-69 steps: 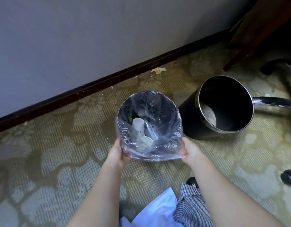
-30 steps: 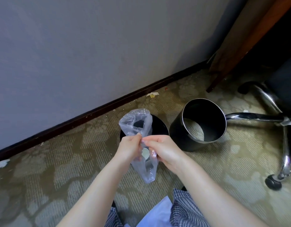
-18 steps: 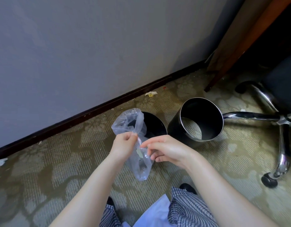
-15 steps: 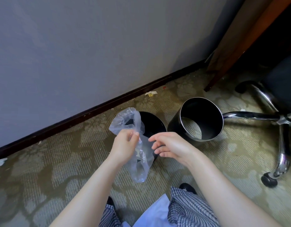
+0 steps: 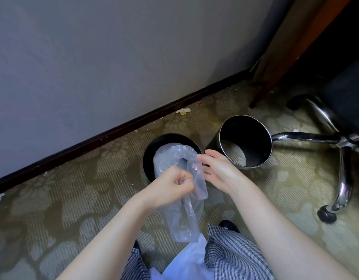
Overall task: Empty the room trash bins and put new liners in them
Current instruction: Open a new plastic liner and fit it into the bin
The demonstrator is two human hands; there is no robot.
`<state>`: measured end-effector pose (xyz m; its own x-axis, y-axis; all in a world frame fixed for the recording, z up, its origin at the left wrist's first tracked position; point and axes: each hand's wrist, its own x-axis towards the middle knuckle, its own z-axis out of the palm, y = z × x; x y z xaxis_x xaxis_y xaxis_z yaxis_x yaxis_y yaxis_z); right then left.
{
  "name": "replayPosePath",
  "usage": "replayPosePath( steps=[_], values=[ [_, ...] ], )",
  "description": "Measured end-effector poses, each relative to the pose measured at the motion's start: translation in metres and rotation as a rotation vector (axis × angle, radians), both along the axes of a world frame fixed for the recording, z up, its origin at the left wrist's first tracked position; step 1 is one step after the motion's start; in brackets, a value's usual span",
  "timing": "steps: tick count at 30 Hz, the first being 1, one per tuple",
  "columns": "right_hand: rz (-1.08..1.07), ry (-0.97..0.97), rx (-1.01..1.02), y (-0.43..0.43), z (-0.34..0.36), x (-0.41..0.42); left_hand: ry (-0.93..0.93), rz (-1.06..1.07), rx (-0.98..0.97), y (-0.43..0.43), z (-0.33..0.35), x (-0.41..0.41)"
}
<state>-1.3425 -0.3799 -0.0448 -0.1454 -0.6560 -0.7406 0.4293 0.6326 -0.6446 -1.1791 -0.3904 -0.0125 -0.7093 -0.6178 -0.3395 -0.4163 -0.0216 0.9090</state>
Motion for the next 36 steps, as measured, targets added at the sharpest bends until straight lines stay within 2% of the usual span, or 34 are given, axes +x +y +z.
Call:
replayPosePath(
  steps=[4, 9, 16, 22, 26, 28, 30, 33, 36],
  values=[
    [0.127, 0.072, 0.036, -0.001, -0.004, 0.004, -0.005, -0.013, 0.012, 0.000, 0.000, 0.000],
    [0.185, 0.182, -0.066, -0.002, 0.009, -0.002, -0.040, 0.088, -0.044, -0.006, -0.002, 0.006],
    [0.023, 0.952, -0.047, -0.002, 0.025, -0.037, -0.194, 0.319, -0.233, -0.022, -0.018, 0.028],
    [0.018, 1.194, 0.011, 0.003, 0.026, -0.054, -0.320, 0.435, -0.462, -0.028, -0.022, 0.032],
    [0.264, 1.167, 0.048, 0.010, 0.022, -0.059, -0.309, 0.367, -0.655, -0.027, -0.021, 0.037],
    [0.369, 1.159, -0.044, 0.011, 0.018, -0.055, -0.262, 0.239, -0.733, -0.025, -0.016, 0.033],
    [0.362, 1.118, -0.153, 0.008, 0.020, -0.049, -0.305, 0.097, -0.810, -0.022, -0.009, 0.024],
    [0.335, 0.948, -0.346, 0.006, 0.027, -0.035, -0.337, 0.014, -0.952, -0.018, 0.001, 0.017],
    [0.419, 0.941, -0.486, 0.004, 0.037, -0.021, -0.261, -0.072, -1.038, -0.014, -0.002, 0.015]
  ],
)
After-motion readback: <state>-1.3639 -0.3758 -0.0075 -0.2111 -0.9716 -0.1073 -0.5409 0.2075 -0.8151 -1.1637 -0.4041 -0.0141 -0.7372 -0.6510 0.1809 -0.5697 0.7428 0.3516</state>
